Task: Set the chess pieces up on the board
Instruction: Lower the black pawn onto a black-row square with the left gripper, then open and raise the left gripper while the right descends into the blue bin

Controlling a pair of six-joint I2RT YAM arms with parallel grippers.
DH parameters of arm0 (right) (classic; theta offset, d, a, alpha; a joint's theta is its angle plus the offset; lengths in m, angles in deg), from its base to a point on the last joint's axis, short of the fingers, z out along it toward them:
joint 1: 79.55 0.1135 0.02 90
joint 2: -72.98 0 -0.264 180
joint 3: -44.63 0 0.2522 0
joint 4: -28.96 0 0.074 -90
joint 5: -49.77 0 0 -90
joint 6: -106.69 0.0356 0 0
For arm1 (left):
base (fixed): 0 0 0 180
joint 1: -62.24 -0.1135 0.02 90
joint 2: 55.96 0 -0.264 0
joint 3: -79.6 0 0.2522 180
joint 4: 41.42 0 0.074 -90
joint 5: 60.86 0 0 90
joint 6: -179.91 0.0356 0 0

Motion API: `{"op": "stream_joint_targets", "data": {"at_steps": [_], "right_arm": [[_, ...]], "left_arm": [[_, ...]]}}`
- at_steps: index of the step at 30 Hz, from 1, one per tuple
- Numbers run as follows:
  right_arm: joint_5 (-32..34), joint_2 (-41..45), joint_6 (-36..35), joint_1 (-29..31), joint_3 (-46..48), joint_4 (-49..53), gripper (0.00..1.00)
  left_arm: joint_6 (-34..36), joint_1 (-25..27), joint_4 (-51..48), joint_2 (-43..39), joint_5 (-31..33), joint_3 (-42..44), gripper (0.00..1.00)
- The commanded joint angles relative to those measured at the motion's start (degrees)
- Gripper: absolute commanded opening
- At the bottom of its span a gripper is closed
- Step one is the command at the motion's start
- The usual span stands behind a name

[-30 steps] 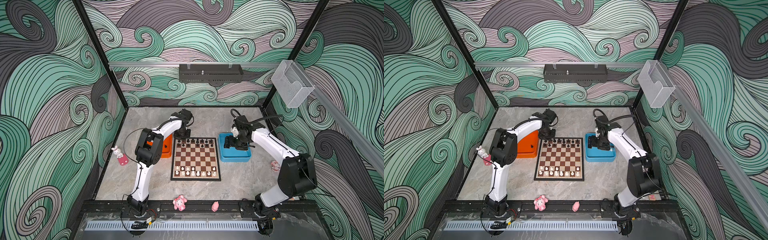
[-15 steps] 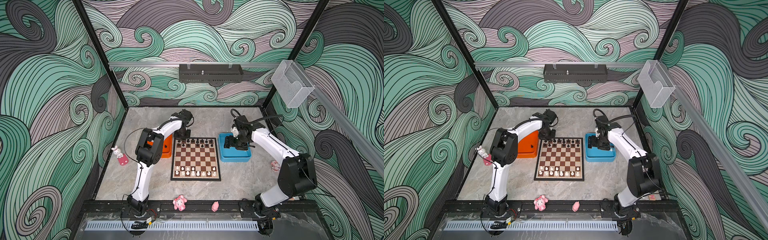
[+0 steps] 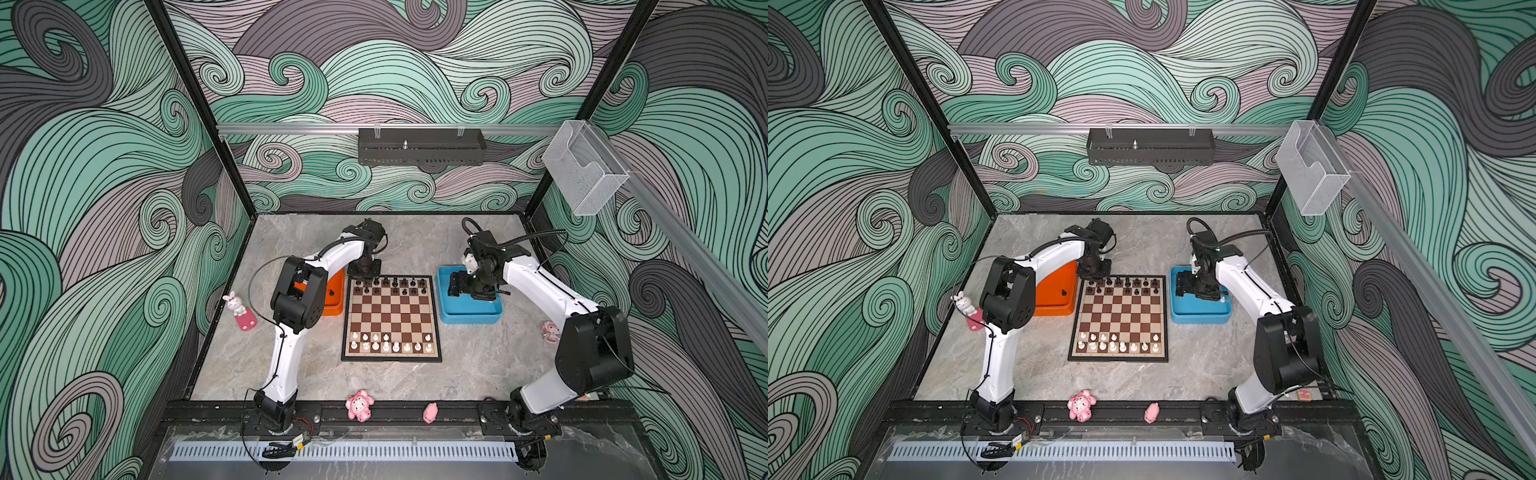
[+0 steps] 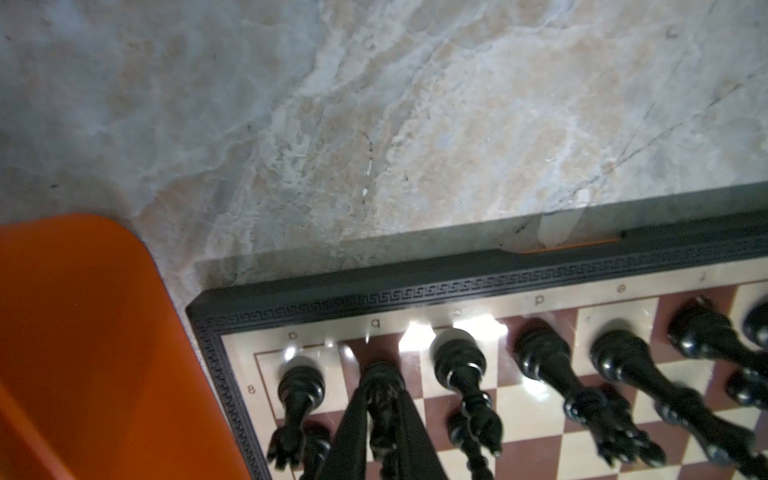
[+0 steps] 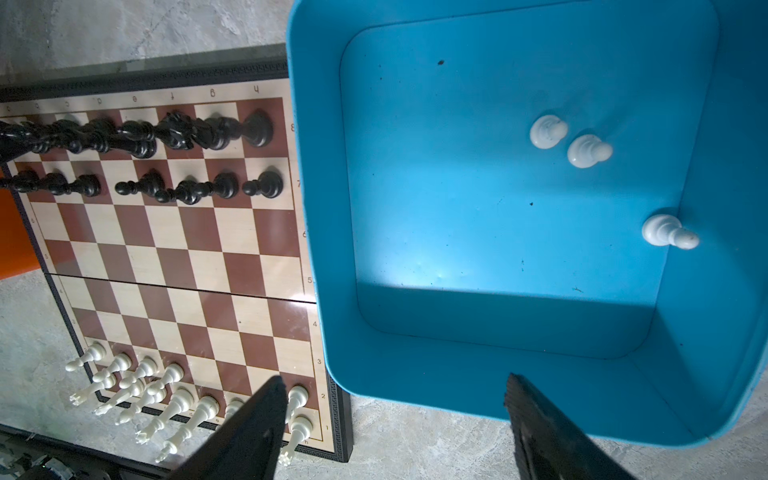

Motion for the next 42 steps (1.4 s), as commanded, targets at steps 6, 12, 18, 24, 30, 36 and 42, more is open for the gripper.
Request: {"op": "stream_joint_targets", "data": {"at_steps": [6,12,18,24,30,36,42], "right_arm": [[-0.4,0.2,-0.4,-0.5,1.3,0.0,0.83],[-0.5,0.4,-0.4,-0.6,1.3,0.1,0.83],[-0.2,0.8,-0.5,-0.7,1.1,0.0,0.83],[-0.1,1.2,-0.2,-0.7,0.9,0.0,0.83],[0.0,1.8,-0.3,-1.3,0.3,0.1,0.82],[0.0,1.6,-1.3,-3.8,-1.8,1.0,0.82],[0.0,-0.7,-2.7,-7.1,-5.4,2.7,0.83]], "left_arm": [[-0.5,0.4,-0.5,0.0,0.6,0.2,0.2],[-0.6,0.5,-0.4,-0.9,0.1,0.2,0.23],[-0.9,0.7,-0.5,-2.6,-0.2,-0.3,0.27],[-0.8,0.8,-1.5,-5.0,-0.2,-1.4,0.31],[-0.9,0.8,-4.0,-7.8,1.1,-2.5,0.33],[-1.5,0.8,-7.8,-11.8,5.0,-3.4,0.38],[-1.5,-0.2,-7.8,-18.9,9.7,-0.8,0.59]]}}
